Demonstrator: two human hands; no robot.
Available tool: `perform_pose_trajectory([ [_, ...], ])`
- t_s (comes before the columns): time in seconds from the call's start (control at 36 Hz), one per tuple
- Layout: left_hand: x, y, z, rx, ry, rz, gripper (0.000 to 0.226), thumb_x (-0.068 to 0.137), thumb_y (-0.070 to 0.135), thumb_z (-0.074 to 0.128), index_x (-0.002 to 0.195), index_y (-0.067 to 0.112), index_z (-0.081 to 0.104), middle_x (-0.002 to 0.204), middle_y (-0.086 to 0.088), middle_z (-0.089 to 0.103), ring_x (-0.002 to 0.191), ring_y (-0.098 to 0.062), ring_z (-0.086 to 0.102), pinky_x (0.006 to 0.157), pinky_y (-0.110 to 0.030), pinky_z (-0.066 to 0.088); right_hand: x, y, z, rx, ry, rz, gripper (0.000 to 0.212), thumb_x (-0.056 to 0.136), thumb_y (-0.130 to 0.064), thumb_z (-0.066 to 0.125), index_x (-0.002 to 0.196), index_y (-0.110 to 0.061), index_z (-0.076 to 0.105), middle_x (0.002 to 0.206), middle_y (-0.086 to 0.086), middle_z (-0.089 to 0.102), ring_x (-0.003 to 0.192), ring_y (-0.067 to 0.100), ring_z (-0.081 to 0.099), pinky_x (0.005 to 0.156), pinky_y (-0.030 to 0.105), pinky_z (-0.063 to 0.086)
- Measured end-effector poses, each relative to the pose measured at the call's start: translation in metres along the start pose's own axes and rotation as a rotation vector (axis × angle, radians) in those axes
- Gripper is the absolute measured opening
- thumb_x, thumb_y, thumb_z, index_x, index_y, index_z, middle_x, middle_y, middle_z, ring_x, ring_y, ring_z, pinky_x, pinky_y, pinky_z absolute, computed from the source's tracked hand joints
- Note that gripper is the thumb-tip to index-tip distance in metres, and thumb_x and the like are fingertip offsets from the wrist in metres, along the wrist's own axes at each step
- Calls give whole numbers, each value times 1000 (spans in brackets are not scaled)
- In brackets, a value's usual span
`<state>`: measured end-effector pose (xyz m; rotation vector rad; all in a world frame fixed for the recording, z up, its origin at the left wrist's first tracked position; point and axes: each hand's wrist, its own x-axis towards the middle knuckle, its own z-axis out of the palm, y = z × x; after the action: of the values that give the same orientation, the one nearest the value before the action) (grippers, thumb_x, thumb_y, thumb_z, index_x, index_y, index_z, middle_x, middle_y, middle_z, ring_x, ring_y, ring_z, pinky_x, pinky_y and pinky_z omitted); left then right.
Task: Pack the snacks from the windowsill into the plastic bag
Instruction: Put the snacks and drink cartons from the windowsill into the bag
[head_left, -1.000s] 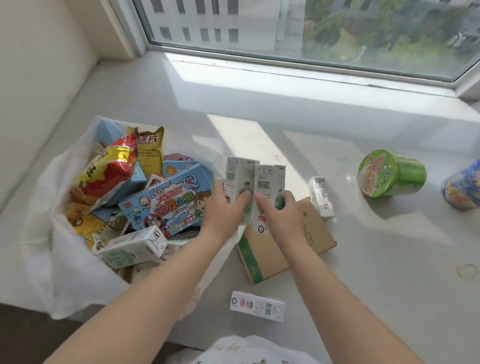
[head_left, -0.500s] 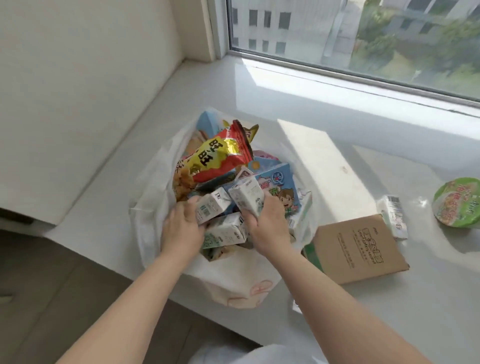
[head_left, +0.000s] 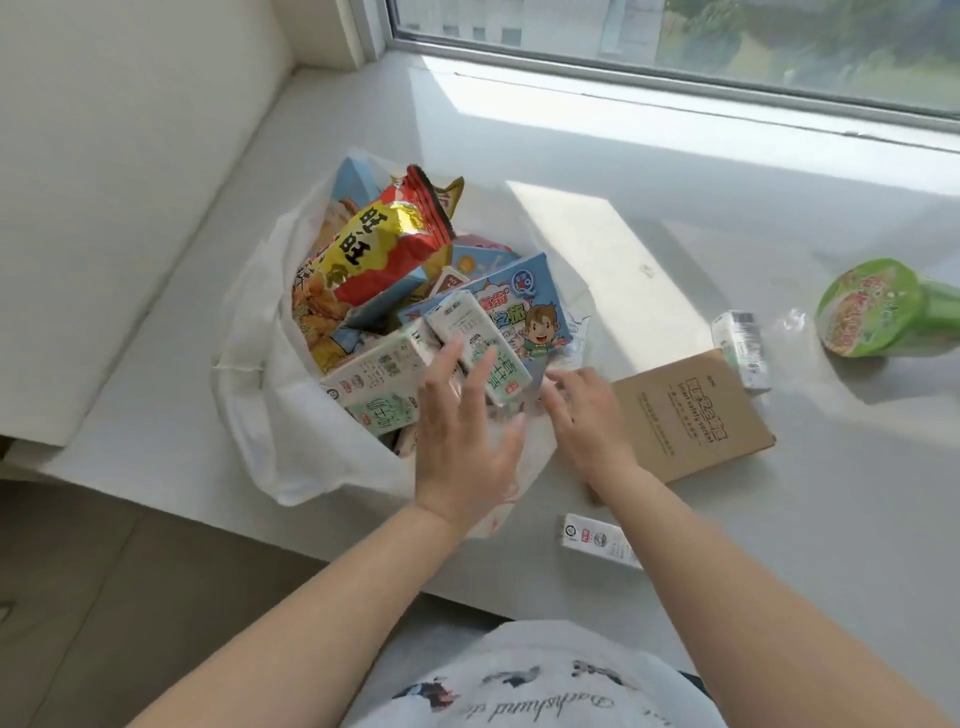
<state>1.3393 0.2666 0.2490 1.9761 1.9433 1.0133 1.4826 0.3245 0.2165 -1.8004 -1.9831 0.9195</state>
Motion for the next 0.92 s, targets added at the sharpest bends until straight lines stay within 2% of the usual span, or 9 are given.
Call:
perform_pose_trajectory([
  [0.06, -21, 20, 22, -42, -88, 192, 58, 77, 26, 57, 130, 16, 35, 138, -8, 25, 130, -28, 30, 111, -36, 28, -10, 24, -7, 18, 66, 63, 31, 98, -29, 45, 117, -10, 60, 113, 9, 57, 111, 25, 47, 90, 29, 32],
  [0.11, -45, 31, 46, -28, -323, 303, 59, 75, 23, 59, 129, 19, 36, 137, -7, 28, 126, -25, 36, 106, -37, 37, -20, 47, -16, 3, 84, 128, 27, 96, -26, 47, 112, -11, 62, 112, 8, 58, 109, 24, 48, 91, 31, 34],
  [0.22, -74, 39, 83, -3, -771, 186, 60, 81, 17, 59, 136, 22, 37, 140, -1, 30, 118, -23, 48, 81, -35, 50, -42, 91, -33, -46, 71, 233, 26, 94, -20, 49, 113, -9, 62, 113, 10, 59, 108, 25, 50, 92, 32, 36],
  [0.28, -80, 43, 96, 67, -869, 122, 58, 86, 20, 57, 141, 19, 36, 143, -3, 30, 124, -23, 42, 88, -37, 47, -54, 110, -39, -42, 43, 280, 25, 94, -19, 49, 113, -9, 62, 114, 9, 59, 108, 24, 49, 92, 33, 38],
  [0.39, -79, 50, 120, 358, -954, 201, 63, 88, 27, 56, 144, 20, 30, 146, -1, 29, 132, -23, 30, 103, -35, 27, -68, 138, -48, -65, -8, 343, 23, 93, -21, 48, 109, -12, 63, 114, 6, 57, 110, 23, 47, 87, 32, 41],
  [0.53, -75, 56, 137, 450, -979, 180, 37, 83, 22, 58, 119, 16, 51, 131, -5, 36, 111, -25, 45, 88, -34, 32, -73, 165, -58, -64, -100, 373, 23, 92, -22, 46, 107, -14, 63, 112, 5, 56, 109, 23, 48, 86, 33, 43],
  [0.67, -77, 61, 138, 363, -1000, 36, 32, 86, 31, 59, 113, 16, 51, 123, 0, 41, 80, -25, 51, 60, -30, 34, -69, 185, -69, -34, -153, 377, 24, 93, -21, 46, 107, -14, 64, 112, 5, 58, 107, 23, 52, 88, 33, 44],
  [0.83, -62, 89, 137, 33, -766, -294, 30, 83, 38, 64, 97, 16, 49, 96, -1, 59, 79, -19, 55, 63, -35, 43, -39, 199, -94, 30, -61, 399, 25, 92, -18, 46, 110, -14, 63, 116, 5, 59, 107, 23, 53, 88, 34, 44],
  [0.92, -33, 107, 140, -64, -590, -474, 29, 85, 32, 64, 96, 17, 42, 97, -2, 57, 84, -19, 56, 64, -33, 46, -15, 202, -108, 69, 40, 428, 29, 91, -16, 47, 117, -13, 60, 118, 6, 59, 109, 24, 54, 86, 32, 42],
])
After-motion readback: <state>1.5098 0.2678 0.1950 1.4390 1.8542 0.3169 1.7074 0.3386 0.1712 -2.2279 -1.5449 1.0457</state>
